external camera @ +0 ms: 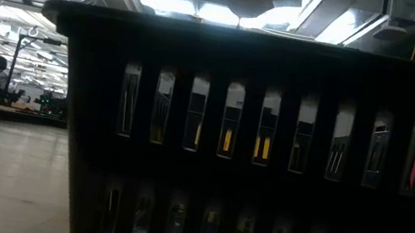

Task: Pick & Place School Supplies
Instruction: Put the yellow crayon box into the pink bin

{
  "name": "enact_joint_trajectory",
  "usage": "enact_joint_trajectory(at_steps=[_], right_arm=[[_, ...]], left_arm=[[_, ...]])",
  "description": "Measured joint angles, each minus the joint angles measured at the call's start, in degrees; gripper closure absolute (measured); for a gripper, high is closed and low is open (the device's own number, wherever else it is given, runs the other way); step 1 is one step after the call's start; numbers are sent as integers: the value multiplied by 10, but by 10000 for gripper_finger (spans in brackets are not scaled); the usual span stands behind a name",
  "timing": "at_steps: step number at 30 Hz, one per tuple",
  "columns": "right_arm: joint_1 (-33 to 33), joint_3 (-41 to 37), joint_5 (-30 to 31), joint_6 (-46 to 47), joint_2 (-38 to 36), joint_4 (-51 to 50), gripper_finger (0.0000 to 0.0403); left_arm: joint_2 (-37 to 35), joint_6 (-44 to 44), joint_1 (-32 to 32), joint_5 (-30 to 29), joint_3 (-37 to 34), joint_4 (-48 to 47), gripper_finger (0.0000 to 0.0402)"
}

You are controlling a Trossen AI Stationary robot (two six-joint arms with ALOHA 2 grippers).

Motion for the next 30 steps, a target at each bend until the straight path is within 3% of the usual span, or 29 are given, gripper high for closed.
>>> enact_joint_trajectory(at_steps=[19,30], right_arm=[[-30,0,-158,41,9,69,149],[-30,0,-177,41,15,91,149]], left_arm=[[106,61,-10,-17,176,-1,400],[152,79,-7,-18,247,0,400]])
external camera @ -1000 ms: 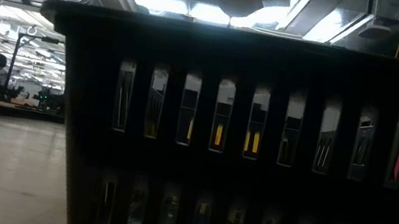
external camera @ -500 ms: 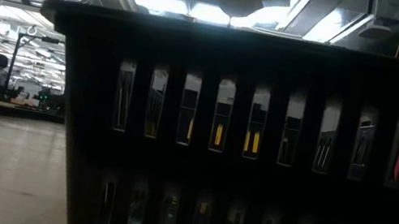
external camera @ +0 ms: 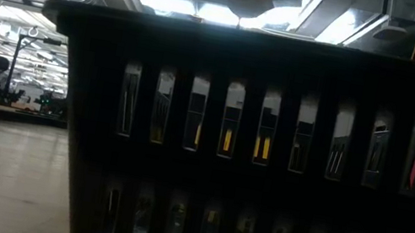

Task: Pick & Place School Supplies
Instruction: Put the yellow crayon box into the pink bin

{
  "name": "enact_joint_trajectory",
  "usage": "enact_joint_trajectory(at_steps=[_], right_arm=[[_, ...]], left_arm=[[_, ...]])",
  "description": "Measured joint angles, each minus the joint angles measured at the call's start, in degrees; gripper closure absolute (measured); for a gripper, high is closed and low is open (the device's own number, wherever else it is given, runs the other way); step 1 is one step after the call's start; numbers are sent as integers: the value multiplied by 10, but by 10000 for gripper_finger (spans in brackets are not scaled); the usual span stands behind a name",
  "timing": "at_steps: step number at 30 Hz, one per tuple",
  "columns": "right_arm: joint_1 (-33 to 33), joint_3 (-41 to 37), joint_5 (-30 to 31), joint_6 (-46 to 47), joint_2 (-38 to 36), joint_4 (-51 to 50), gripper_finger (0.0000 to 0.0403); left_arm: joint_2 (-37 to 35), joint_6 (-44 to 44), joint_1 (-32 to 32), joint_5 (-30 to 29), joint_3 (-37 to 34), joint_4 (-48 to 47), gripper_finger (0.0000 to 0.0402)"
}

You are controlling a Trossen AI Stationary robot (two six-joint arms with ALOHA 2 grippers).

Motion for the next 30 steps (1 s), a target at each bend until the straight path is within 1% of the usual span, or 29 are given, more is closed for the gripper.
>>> enact_joint_trajectory(at_steps=[5,7,14,20,25,30], right_arm=[[7,0,-39,11,12,24,149],[10,1,-45,17,19,39,149],[10,0,-60,37,20,37,149],[29,0,-100,65,20,37,149],[51,0,-104,80,20,40,149],[59,0,-98,83,20,42,149]], left_arm=[[8,4,6,0,16,-1,400],[10,5,8,0,17,0,400],[11,3,10,5,17,-9,400],[11,3,10,26,17,-33,400],[11,14,11,32,17,-38,400],[11,23,18,32,17,-36,400]])
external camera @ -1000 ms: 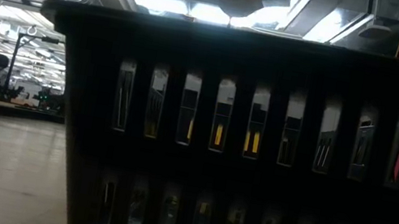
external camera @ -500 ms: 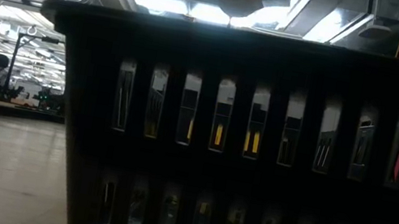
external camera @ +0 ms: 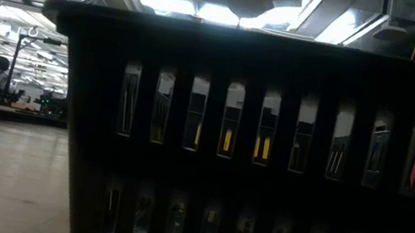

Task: Pick & Place School Supplies
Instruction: Put the yellow crayon box into the pink bin

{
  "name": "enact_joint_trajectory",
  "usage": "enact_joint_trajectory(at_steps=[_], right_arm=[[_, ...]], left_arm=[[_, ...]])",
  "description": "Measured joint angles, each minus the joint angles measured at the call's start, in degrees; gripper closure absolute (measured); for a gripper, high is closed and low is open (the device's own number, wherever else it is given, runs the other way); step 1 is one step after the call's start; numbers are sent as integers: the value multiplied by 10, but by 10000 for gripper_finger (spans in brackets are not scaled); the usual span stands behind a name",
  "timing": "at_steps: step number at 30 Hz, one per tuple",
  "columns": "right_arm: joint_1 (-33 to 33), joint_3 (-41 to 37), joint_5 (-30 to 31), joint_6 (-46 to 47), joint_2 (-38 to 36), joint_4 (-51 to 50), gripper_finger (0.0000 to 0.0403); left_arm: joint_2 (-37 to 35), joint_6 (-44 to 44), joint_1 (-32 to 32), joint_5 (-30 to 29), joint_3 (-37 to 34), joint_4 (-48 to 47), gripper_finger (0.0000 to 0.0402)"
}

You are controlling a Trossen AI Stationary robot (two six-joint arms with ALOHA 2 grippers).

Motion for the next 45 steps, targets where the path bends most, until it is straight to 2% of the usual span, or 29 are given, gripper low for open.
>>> enact_joint_trajectory(at_steps=[20,26,35,40,43,45], right_arm=[[0,0,36,23,9,41,155],[0,0,36,41,11,44,201],[0,0,35,46,11,51,306],[0,0,32,65,10,54,332],[0,0,34,73,10,55,318],[0,0,38,81,10,54,301]], left_arm=[[0,15,1,-30,0,28,400],[0,15,1,-33,0,27,400],[-1,9,7,-48,0,26,397],[-10,-43,16,-58,21,22,351],[-25,-54,17,-80,53,8,308],[-41,-51,13,-105,77,-33,281]])
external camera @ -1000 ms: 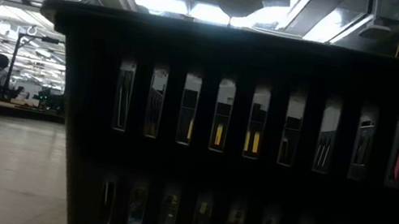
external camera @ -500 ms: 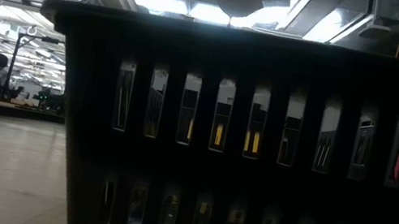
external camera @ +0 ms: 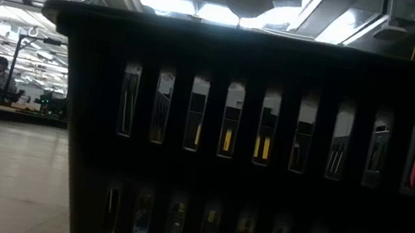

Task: Pick & Place School Supplies
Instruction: Put the yellow crayon box into the pink bin

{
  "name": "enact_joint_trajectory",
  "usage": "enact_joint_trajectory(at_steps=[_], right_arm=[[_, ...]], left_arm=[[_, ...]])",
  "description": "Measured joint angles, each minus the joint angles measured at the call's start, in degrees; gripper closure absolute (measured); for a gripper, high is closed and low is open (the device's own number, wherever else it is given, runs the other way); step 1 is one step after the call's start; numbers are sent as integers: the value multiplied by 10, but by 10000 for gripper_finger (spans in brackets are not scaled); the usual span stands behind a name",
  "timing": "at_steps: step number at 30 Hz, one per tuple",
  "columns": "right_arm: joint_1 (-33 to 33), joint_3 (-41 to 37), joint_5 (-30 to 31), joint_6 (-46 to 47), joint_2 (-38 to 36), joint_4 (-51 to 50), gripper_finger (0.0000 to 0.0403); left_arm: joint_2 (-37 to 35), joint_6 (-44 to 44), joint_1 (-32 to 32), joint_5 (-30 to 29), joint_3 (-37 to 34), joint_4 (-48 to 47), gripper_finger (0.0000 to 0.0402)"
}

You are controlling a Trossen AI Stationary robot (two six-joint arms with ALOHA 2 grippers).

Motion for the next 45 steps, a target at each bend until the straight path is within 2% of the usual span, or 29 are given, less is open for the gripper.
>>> enact_joint_trajectory(at_steps=[2,4,9,13,17,21,26,30,34,38,42,45], right_arm=[[0,0,2,4,0,-12,291],[0,0,3,7,0,-47,291],[19,0,9,18,0,-228,311],[51,0,58,22,0,-364,320],[80,0,109,63,0,-500,310],[134,0,166,127,0,-580,303],[214,-1,216,232,0,-586,313],[265,-27,295,321,0,-584,316],[308,-87,363,436,0,-549,300],[357,-161,419,618,0,-504,290],[412,-220,474,827,0,-485,298],[440,-243,528,930,0,-461,306]], left_arm=[[-15,10,-7,-54,21,-54,259],[-42,14,-15,-120,12,-94,242],[-72,1,-57,-267,6,-208,227],[-67,1,-96,-339,5,-264,230],[-61,1,-124,-393,5,-283,232],[-61,0,-160,-475,5,-290,233],[-61,-33,-200,-606,5,-368,233],[-61,-49,-218,-680,5,-397,233],[-61,-33,-229,-743,5,-397,233],[-61,-27,-235,-774,-12,-396,233],[-61,-35,-235,-778,-32,-397,233],[-61,-39,-235,-778,-45,-397,233]])
